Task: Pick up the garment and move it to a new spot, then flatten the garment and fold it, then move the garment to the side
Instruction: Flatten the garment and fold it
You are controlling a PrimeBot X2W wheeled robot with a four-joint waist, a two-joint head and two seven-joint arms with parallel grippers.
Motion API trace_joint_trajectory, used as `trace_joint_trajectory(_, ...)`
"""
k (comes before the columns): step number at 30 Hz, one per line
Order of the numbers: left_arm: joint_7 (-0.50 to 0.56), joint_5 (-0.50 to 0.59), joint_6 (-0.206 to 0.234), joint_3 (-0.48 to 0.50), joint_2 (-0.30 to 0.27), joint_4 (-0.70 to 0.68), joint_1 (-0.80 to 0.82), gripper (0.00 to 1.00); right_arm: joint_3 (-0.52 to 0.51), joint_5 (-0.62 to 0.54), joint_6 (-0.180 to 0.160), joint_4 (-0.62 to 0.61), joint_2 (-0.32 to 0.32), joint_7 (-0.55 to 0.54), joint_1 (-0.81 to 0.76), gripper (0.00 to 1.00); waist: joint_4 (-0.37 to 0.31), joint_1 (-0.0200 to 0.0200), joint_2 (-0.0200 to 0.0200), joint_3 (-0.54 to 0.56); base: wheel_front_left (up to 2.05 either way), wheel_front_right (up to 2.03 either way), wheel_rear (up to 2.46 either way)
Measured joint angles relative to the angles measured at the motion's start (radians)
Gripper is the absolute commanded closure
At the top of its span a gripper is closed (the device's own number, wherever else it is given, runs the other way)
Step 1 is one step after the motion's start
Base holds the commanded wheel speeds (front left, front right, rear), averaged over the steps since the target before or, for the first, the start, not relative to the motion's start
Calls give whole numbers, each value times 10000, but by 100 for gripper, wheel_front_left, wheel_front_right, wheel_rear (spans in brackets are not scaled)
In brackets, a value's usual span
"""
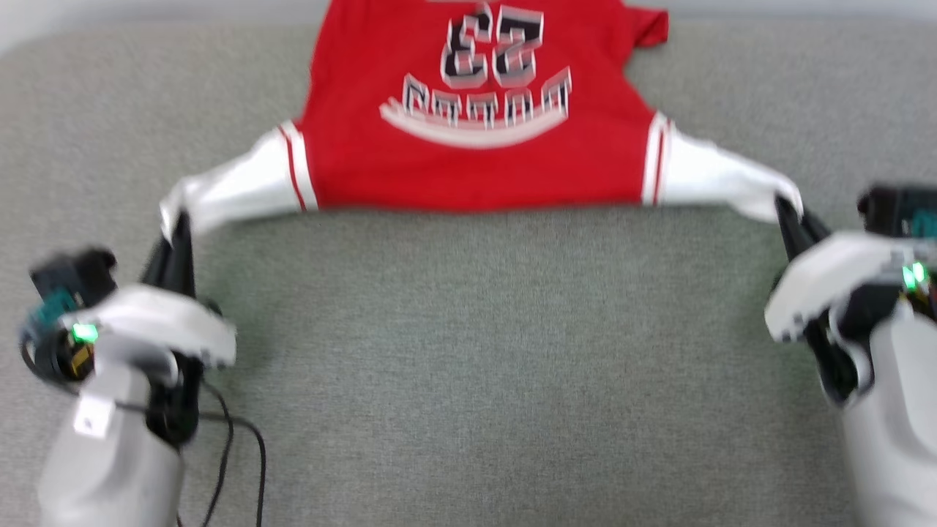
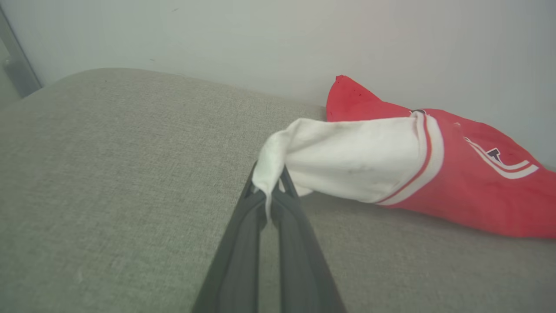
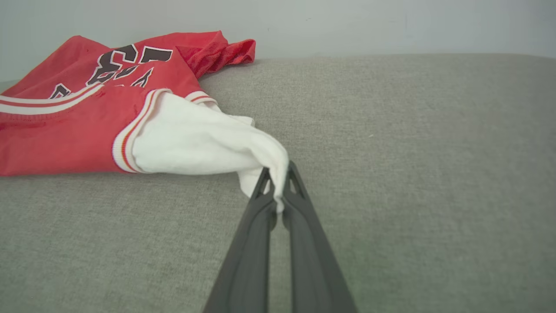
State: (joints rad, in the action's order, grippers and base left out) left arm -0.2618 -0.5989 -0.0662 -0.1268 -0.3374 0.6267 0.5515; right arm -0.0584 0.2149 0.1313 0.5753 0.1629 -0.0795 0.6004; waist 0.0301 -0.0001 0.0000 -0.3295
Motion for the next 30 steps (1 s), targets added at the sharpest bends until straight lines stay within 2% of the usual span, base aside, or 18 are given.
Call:
trace_joint_trajectory(4,-10,280,27,-2,119,-401,-1569,100,-506,228,0,-1143,-111,-353,-1931,100,56,-1,0,826,0,0,0)
trace_joint_trajectory(9,-8,316,148,-92,297,-805,-3177,100,-1271,431,2,-2617,-550,-991,-4241,100,150,-2,0,1828,0,0,0)
trace_joint_trajectory(15,144,180,623,-98,426,-1645,-5030,100,-1935,510,4,-4232,-1012,-1712,-6682,100,268,-3,0,2885,0,0,0)
trace_joint_trajectory(20,353,105,1028,-94,487,-2581,-6353,100,-2173,686,4,-5018,-1112,-2213,-8121,100,371,-3,1,3424,0,0,0)
trace_joint_trajectory(24,504,155,1227,-234,485,-3200,-7012,100,-2194,928,4,-5114,-1122,-2309,-8857,100,485,-2,0,3572,0,0,0)
trace_joint_trajectory(25,506,173,1239,-276,485,-3402,-7127,100,-2151,882,4,-5152,-1122,-2343,-8962,94,515,-2,1,3588,0,0,0)
trace_joint_trajectory(27,510,339,1325,-368,458,-3726,-7269,100,-2046,953,2,-5152,-1122,-2428,-9085,56,559,-1,0,3601,0,0,0)
trace_joint_trajectory(28,522,362,1325,-416,441,-3887,-7307,100,-1969,936,2,-5175,-1122,-2389,-9089,24,585,0,0,3600,0,0,0)
trace_joint_trajectory(29,522,412,1350,-453,439,-4052,-7311,100,-1864,936,0,-5218,-1122,-2341,-9081,0,610,0,1,3595,0,0,0)
trace_joint_trajectory(30,541,504,1369,-533,414,-4174,-7310,100,-1785,999,0,-5250,-1122,-2311,-9054,0,636,0,0,3587,0,0,0)
